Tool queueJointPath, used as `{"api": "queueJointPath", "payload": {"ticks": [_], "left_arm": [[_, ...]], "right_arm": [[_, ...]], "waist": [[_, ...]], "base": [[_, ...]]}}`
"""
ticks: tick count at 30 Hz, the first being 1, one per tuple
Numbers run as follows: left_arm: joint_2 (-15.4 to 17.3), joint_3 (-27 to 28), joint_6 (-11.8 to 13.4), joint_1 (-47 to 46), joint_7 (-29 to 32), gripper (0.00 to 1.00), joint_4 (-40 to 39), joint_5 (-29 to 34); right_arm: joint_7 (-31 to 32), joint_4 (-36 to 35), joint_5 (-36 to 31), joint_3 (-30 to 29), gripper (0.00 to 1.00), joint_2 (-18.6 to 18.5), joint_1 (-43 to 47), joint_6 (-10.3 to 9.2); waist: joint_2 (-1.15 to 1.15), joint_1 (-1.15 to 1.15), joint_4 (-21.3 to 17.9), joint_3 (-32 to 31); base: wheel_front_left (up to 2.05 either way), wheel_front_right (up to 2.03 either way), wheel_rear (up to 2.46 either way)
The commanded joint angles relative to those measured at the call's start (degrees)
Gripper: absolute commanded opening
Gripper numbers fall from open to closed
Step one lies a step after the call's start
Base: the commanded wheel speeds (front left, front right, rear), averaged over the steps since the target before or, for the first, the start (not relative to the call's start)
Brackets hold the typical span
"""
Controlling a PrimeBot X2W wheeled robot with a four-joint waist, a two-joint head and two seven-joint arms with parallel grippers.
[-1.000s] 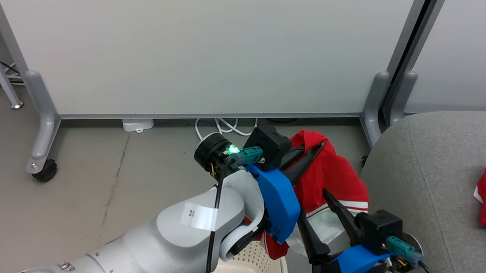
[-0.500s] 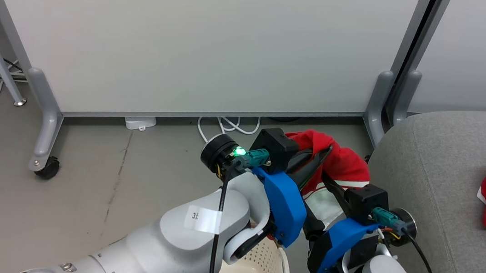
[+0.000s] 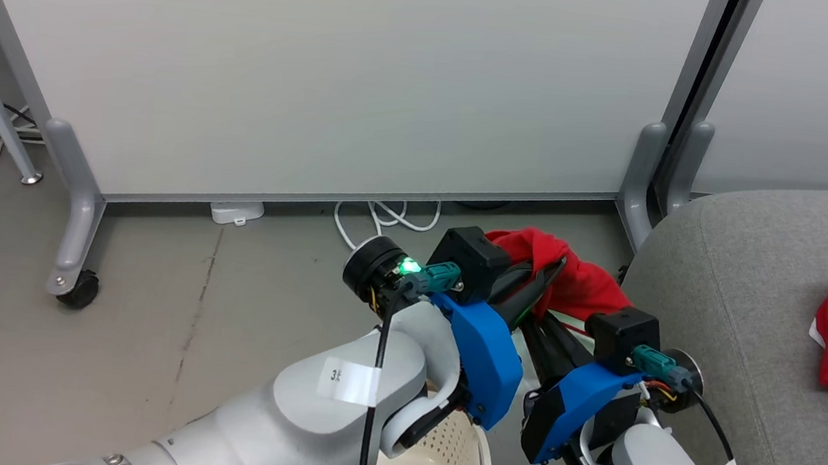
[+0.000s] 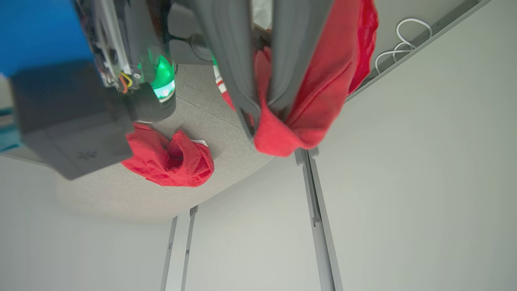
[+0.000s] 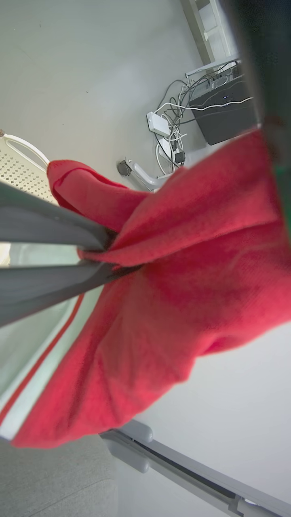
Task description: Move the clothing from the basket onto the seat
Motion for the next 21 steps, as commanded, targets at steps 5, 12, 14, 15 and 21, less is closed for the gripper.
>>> {"api": "queueJointPath", "payload": {"ticks": [5,12,14,15,21], "left_arm": [[-0.01,-0.15,-0.21,0.66,-0.07,0.00,0.21,0.03],[0.00,-0.15,-0.26,0.99,-0.14,0.04,0.43,0.43],[-0.01,-0.15,-0.22,1.05,-0.42,0.79,0.38,0.81],[-0.01,-0.15,-0.18,1.06,-0.46,1.00,0.37,0.96],[0.00,-0.16,-0.26,1.35,-1.03,1.00,0.57,1.43]], "right_arm": [[-0.55,0.73,0.57,-0.05,0.00,-0.09,-0.76,0.01],[-0.78,1.17,1.04,0.24,0.00,-0.09,-0.61,0.01],[-0.87,1.21,0.98,0.39,0.00,-0.09,-0.61,0.01],[-0.91,1.24,1.03,0.44,0.00,-0.09,-0.63,0.01],[-0.97,0.96,0.77,0.36,0.00,-0.09,-0.67,0.02]], "waist": [[0.00,0.00,-0.12,-0.12],[0.00,0.00,-0.27,-0.27],[0.00,0.00,-0.32,-0.37],[0.00,0.00,-0.35,-0.40],[0.00,0.00,-0.32,-0.46]], "base": [[0.00,0.00,0.00],[0.00,0.00,0.00],[0.00,0.00,0.00],[0.00,0.00,0.00],[0.00,0.00,0.00]]}}
